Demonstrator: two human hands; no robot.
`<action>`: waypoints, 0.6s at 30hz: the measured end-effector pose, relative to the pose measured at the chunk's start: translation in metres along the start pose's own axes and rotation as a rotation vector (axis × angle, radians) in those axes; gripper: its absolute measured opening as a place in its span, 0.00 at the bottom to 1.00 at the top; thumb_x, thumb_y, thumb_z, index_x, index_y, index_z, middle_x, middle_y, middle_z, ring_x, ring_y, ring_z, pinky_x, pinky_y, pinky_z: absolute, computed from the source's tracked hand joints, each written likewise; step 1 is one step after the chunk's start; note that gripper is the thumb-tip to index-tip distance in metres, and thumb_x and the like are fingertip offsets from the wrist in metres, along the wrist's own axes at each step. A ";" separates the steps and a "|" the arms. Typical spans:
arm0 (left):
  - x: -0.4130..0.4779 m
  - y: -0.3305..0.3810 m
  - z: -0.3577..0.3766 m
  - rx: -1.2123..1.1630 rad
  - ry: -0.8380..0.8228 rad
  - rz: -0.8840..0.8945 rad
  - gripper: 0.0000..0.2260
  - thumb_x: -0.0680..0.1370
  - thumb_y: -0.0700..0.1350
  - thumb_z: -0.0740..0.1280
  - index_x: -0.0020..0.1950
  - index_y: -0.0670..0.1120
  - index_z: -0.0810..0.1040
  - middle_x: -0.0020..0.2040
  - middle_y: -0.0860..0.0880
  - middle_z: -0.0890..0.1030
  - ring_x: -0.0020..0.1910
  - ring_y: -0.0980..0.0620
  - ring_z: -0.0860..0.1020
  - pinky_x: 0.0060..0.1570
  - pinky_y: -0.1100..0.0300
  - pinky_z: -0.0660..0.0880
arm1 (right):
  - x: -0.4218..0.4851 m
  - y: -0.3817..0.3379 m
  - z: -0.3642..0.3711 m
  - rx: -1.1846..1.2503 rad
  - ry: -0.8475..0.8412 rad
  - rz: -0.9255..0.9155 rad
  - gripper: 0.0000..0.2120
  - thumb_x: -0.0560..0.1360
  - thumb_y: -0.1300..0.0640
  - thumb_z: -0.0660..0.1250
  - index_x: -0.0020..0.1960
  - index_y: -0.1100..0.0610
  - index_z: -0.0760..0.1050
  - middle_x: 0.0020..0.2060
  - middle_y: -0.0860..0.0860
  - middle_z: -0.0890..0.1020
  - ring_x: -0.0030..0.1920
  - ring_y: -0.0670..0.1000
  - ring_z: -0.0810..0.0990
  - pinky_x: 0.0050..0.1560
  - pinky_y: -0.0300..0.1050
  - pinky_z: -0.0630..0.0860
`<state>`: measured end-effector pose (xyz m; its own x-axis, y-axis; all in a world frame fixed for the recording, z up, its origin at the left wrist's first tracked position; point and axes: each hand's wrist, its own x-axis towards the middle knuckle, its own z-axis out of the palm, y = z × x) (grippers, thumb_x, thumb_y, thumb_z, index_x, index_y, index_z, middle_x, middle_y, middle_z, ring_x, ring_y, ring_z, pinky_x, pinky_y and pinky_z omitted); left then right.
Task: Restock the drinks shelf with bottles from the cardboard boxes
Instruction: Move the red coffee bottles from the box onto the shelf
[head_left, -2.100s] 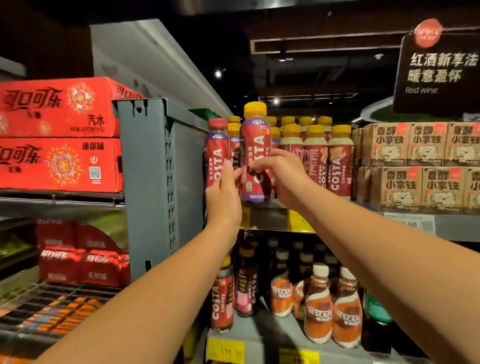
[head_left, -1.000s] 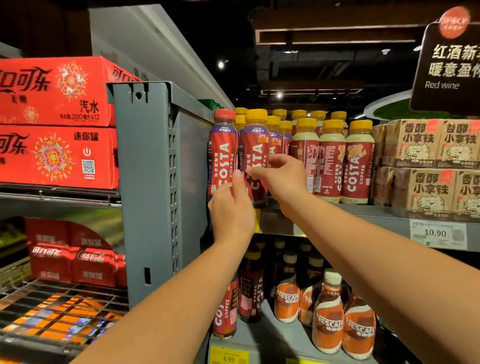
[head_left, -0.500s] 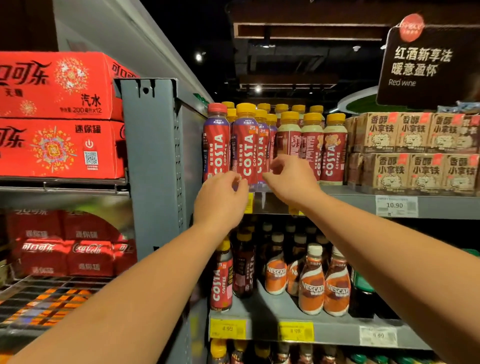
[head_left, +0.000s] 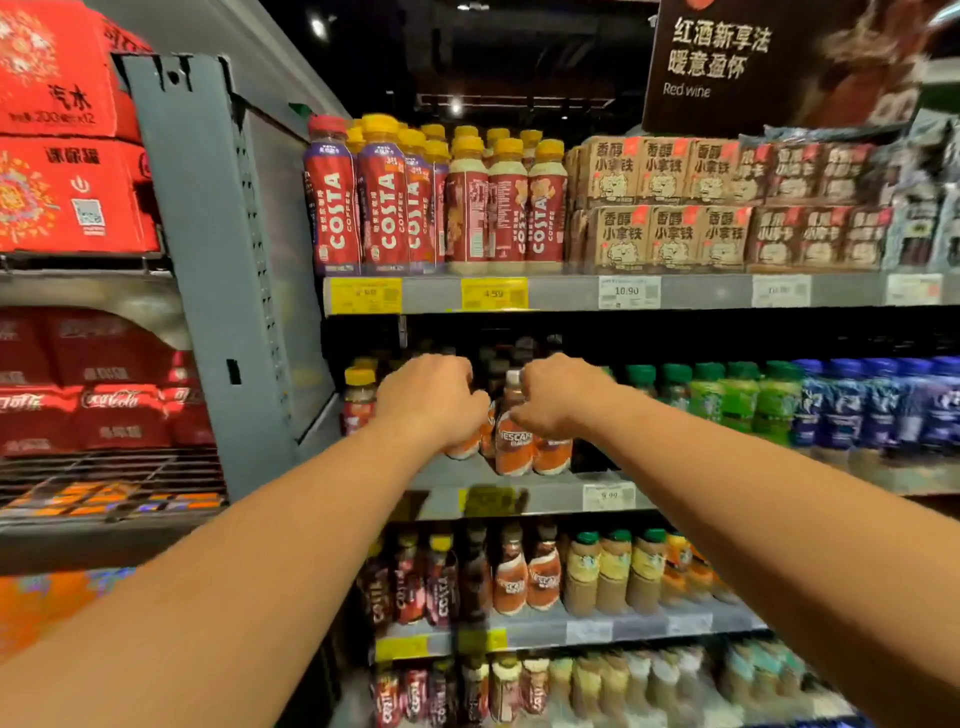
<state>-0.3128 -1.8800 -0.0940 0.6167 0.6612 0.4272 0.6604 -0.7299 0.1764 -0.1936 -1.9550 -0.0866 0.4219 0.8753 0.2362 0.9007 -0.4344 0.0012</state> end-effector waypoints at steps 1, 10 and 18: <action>-0.009 0.009 0.008 0.008 -0.016 -0.005 0.13 0.77 0.52 0.61 0.57 0.48 0.78 0.56 0.46 0.80 0.55 0.44 0.77 0.47 0.55 0.73 | -0.011 0.006 0.008 0.001 -0.011 -0.006 0.18 0.75 0.44 0.62 0.54 0.57 0.77 0.53 0.57 0.79 0.53 0.60 0.78 0.47 0.48 0.74; -0.099 0.064 0.115 0.017 -0.247 -0.002 0.12 0.77 0.52 0.61 0.54 0.46 0.78 0.53 0.45 0.80 0.53 0.43 0.76 0.42 0.55 0.71 | -0.098 0.062 0.099 0.055 -0.223 -0.016 0.11 0.75 0.49 0.62 0.48 0.57 0.74 0.42 0.54 0.72 0.44 0.57 0.74 0.42 0.46 0.72; -0.158 0.053 0.233 0.010 -0.436 0.041 0.12 0.78 0.51 0.61 0.55 0.47 0.78 0.44 0.47 0.79 0.44 0.46 0.77 0.35 0.57 0.72 | -0.144 0.073 0.224 0.130 -0.430 0.032 0.10 0.76 0.53 0.61 0.42 0.58 0.68 0.36 0.55 0.69 0.41 0.57 0.72 0.40 0.46 0.69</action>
<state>-0.2757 -1.9830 -0.3585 0.7642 0.6447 0.0188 0.6345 -0.7566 0.1579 -0.1653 -2.0657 -0.3386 0.4294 0.8827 -0.1908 0.8807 -0.4561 -0.1278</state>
